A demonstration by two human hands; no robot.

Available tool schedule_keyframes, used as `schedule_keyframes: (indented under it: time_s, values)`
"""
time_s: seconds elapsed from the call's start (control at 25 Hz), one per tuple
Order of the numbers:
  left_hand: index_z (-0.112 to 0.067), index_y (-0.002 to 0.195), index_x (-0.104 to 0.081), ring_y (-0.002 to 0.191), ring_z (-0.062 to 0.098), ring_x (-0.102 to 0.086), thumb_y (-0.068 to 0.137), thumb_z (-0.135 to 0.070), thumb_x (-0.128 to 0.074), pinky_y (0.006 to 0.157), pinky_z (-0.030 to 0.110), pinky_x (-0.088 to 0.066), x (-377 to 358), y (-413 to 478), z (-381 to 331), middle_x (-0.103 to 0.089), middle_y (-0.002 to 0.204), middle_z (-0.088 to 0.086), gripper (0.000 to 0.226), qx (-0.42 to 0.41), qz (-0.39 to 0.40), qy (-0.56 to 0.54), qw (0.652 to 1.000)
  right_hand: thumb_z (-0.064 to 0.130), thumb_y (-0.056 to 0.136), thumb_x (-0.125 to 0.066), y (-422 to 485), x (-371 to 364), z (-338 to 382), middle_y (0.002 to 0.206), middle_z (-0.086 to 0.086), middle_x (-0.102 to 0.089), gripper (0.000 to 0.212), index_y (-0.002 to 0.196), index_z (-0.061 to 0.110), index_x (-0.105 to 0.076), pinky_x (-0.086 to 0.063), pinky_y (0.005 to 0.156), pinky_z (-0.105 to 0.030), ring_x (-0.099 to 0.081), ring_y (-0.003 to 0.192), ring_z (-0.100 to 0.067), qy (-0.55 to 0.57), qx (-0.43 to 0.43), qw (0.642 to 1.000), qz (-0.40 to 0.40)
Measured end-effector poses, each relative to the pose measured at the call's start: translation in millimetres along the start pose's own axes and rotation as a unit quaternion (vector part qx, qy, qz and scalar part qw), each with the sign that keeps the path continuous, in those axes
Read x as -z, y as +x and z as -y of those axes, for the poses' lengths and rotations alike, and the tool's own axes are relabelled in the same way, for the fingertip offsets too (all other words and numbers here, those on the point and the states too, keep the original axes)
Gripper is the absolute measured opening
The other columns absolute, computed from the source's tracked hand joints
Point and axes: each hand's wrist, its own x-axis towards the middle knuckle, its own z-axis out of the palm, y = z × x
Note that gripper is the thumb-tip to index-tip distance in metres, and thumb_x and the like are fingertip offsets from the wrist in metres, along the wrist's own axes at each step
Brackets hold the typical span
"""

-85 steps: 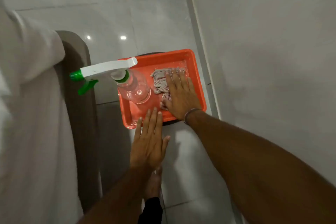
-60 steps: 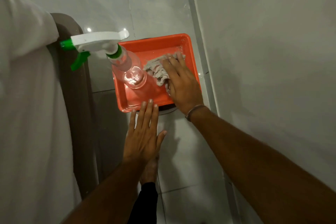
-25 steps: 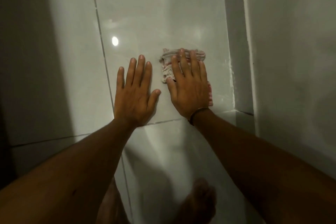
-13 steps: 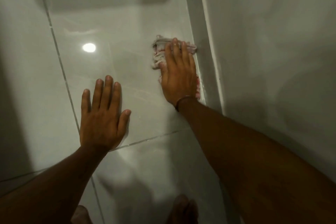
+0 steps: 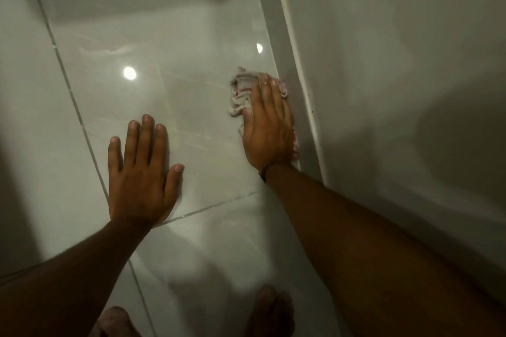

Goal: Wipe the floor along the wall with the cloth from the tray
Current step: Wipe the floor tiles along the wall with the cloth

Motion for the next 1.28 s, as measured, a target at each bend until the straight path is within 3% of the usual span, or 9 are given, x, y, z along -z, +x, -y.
schedule_keyframes:
  time_s: [0.24,0.52,0.6,0.68,0.76,0.92,1.12,1.28]
  values:
    - [-0.006,0.174,-0.013,0.172,0.035,-0.002,0.108,-0.050,-0.031,0.136,0.064,-0.007,1,-1,0,-0.006,0.185,0.018,0.082,0.000,-0.002,0.003,1.000,0.024,0.086,-0.067,-72,-1,-18,0.168,-0.013,-0.034,0.081,0.159,0.008,-0.035,-0.025,0.128,-0.043,-0.026,0.158,-0.030,0.007,-0.022,1.000,-0.009]
    - [-0.006,0.175,-0.012,0.172,0.035,-0.002,0.108,-0.050,-0.030,0.136,0.062,-0.005,2,-1,-1,-0.005,0.185,0.019,0.082,-0.003,-0.007,0.006,1.000,0.030,0.090,-0.059,-203,-8,-45,0.170,-0.014,-0.027,0.077,0.160,0.008,-0.034,-0.019,0.129,-0.042,-0.020,0.159,-0.029,-0.056,-0.064,0.995,0.046]
    - [-0.007,0.175,-0.011,0.172,0.035,-0.002,0.108,-0.051,-0.029,0.136,0.062,-0.005,1,0,-1,-0.006,0.185,0.019,0.082,-0.002,-0.005,0.007,1.000,0.037,0.101,-0.045,-247,-10,-55,0.168,-0.014,-0.028,0.064,0.156,0.005,-0.041,-0.027,0.124,-0.045,-0.027,0.156,-0.029,-0.070,-0.081,0.993,0.051]
    - [-0.006,0.175,-0.012,0.171,0.036,-0.003,0.108,-0.051,-0.029,0.136,0.062,-0.006,1,0,-1,-0.006,0.184,0.020,0.082,-0.002,-0.007,0.011,1.000,0.045,0.107,-0.023,-277,-10,-59,0.167,-0.013,-0.029,0.066,0.154,0.004,-0.043,-0.033,0.118,-0.049,-0.032,0.153,-0.030,-0.078,-0.098,0.990,0.065]
    - [-0.006,0.174,-0.012,0.171,0.036,-0.003,0.108,-0.051,-0.029,0.136,0.062,-0.006,0,-1,-1,-0.007,0.184,0.020,0.082,-0.004,-0.010,0.015,1.000,0.046,0.106,-0.019,-286,-10,-59,0.168,-0.013,-0.028,0.068,0.155,0.005,-0.041,-0.035,0.117,-0.050,-0.033,0.153,-0.030,-0.075,-0.101,0.988,0.086]
    - [-0.006,0.175,-0.012,0.171,0.036,-0.003,0.108,-0.049,-0.032,0.137,0.059,-0.003,-1,-1,-1,-0.006,0.184,0.020,0.082,-0.008,-0.008,0.015,1.000,0.043,0.107,-0.023,-231,-5,-52,0.170,-0.015,-0.027,0.065,0.159,0.005,-0.035,-0.033,0.121,-0.051,-0.026,0.158,-0.033,-0.040,-0.063,0.994,0.077]
    - [-0.004,0.174,-0.015,0.171,0.038,-0.005,0.108,-0.047,-0.033,0.136,0.062,-0.007,1,-1,-2,-0.009,0.184,0.021,0.081,-0.003,-0.007,0.019,1.000,0.028,0.102,-0.042,-84,-2,-16,0.170,-0.016,-0.028,0.064,0.160,0.006,-0.030,-0.025,0.127,-0.046,-0.022,0.159,-0.031,0.006,-0.038,0.999,0.008]
    - [-0.004,0.173,-0.017,0.171,0.039,-0.008,0.107,-0.047,-0.034,0.136,0.062,-0.007,3,0,-3,-0.012,0.183,0.022,0.081,0.001,-0.003,0.016,1.000,0.032,0.103,-0.040,30,7,8,0.173,-0.014,-0.018,0.068,0.163,0.007,-0.019,-0.018,0.130,-0.044,-0.014,0.161,-0.028,0.021,-0.004,1.000,0.006]
